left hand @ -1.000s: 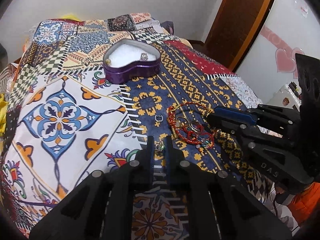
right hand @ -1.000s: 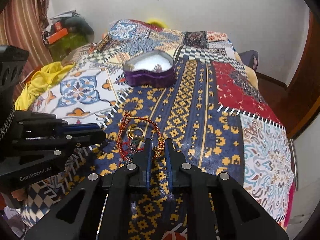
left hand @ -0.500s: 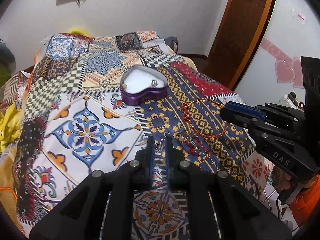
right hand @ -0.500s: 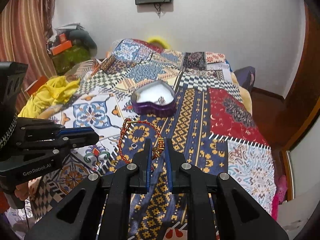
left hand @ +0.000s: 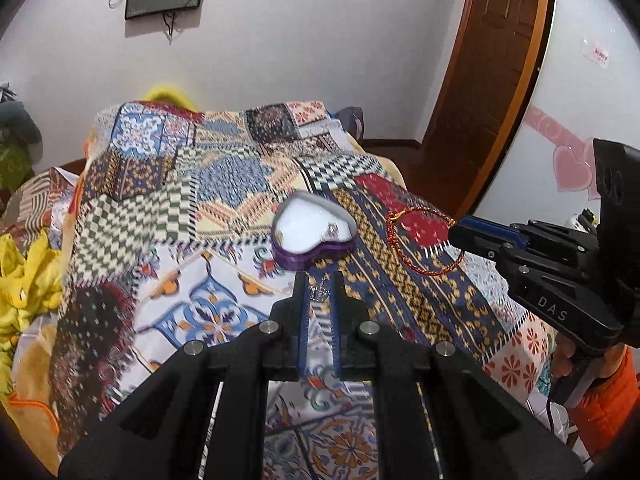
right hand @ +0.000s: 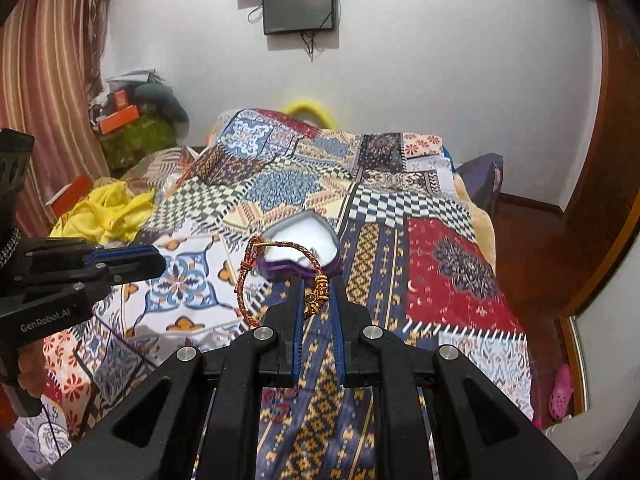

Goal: Organize jewelry

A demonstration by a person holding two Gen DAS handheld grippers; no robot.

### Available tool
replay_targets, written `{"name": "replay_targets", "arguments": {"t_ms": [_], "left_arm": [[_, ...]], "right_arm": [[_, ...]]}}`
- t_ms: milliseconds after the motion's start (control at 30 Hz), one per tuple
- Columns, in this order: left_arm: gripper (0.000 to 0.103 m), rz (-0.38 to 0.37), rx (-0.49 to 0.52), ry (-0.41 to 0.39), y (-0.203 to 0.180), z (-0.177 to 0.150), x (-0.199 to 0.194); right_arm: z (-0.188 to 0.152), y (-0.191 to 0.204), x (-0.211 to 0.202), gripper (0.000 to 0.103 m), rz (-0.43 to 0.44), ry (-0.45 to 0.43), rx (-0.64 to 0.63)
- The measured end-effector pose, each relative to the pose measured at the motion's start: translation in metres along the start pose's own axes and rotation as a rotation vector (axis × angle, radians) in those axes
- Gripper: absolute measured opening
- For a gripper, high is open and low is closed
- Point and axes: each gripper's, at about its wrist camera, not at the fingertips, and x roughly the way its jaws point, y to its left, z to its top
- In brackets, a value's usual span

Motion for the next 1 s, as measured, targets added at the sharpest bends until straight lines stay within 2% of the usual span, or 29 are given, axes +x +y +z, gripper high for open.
{"name": "replay_targets", "arguments": {"t_ms": [467,1000], "left_arm": [[0.008,0.005,0.02,-0.056,0.007,0.04,0.017],[0.008,-0.012,0.023,-0.013,0.013,0.057,0.077]], "right_arm": [[0.026,-0.009,0.038,0.011,0.004,0.0,0.006],[0.037,-0.009,0.102,0.011,0.031,0.079,-0.013]]}}
